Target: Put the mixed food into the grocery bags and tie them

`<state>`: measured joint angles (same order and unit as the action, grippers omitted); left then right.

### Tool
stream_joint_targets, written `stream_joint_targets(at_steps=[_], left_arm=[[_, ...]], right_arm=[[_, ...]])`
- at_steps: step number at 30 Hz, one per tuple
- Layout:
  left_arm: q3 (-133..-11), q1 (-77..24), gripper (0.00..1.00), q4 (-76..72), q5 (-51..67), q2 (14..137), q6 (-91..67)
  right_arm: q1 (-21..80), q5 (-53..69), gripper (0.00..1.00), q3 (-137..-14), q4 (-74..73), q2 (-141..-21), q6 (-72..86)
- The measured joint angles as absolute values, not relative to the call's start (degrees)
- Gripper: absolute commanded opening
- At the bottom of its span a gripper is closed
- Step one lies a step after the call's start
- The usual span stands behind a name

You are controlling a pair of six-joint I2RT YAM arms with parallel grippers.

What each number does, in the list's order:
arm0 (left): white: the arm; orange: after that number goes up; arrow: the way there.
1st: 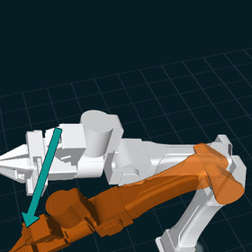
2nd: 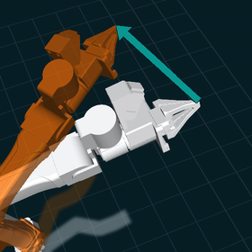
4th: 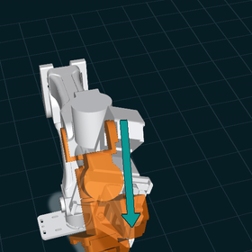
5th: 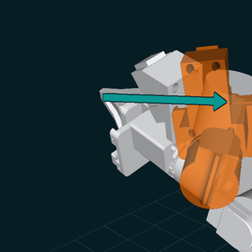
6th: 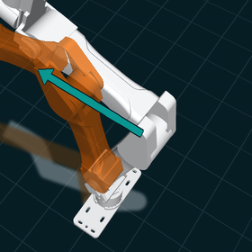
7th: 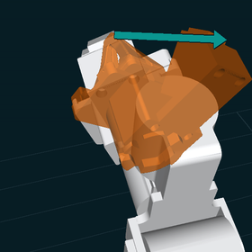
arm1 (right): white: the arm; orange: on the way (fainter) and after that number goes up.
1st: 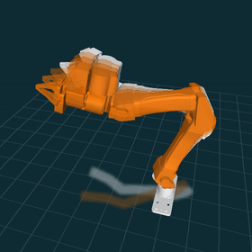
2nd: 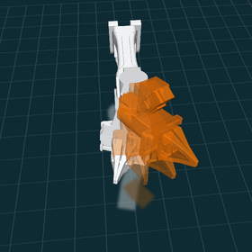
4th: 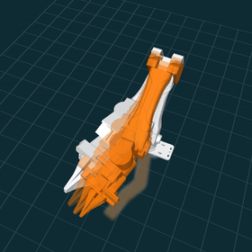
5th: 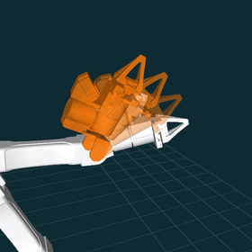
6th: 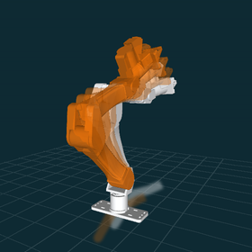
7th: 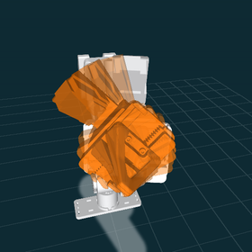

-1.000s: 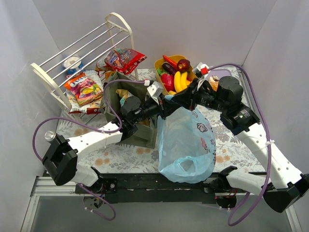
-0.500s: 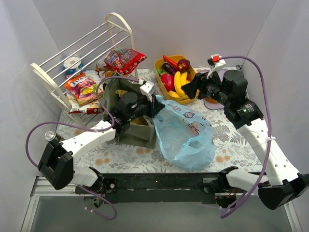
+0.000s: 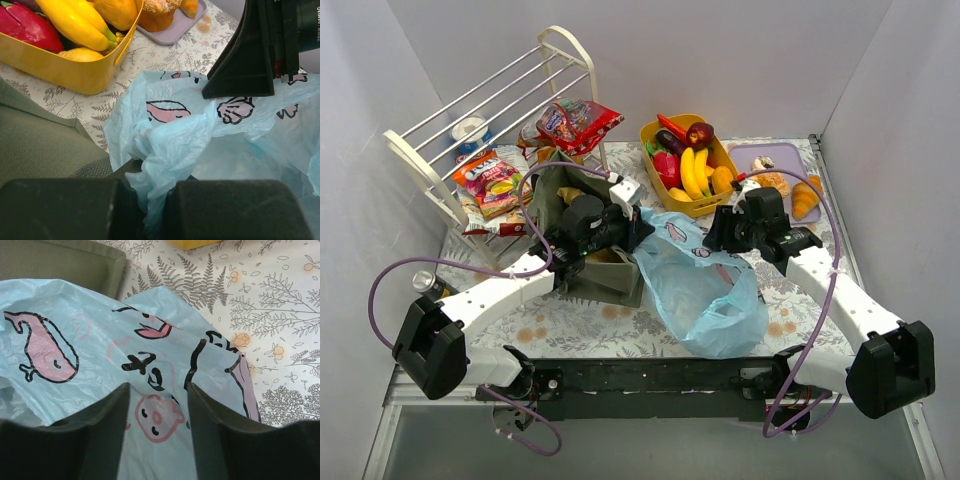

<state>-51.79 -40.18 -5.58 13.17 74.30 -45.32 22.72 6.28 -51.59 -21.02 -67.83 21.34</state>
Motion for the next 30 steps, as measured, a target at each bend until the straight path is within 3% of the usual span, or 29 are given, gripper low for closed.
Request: stream_joint_targets(at_steps=[6,10,15,22,30], left_arm=[[-51.7,-40.2,0.00,-5.3,13.4,74.4,-44.8],[-49.9,-40.2,0.00,-7.2,14.0,74.1,-45.0],[-48.2,-40.2,0.00,-8.2,15.0,73.2,-45.3],[-47.3,-40.2,0.00,-8.8,15.6,71.8,-45.3],[-47.2,-40.2,0.00,-8.7,15.7,71.0,-45.1]], right_arm=[[22.8,4.7,0.76,-58.8,-23.9,-70.4,19.4],[22.1,4.2,0.79,-74.2,-23.3,-79.0,16.4],[20.5,4.3,0.86,-85.0,-20.9,-90.5,13.4],[18.9,5.4,0.87,-95.4,-20.3,-110.0,9.8],[18.8,4.0,0.83,-103.5,-20.7,-119.7,7.4]])
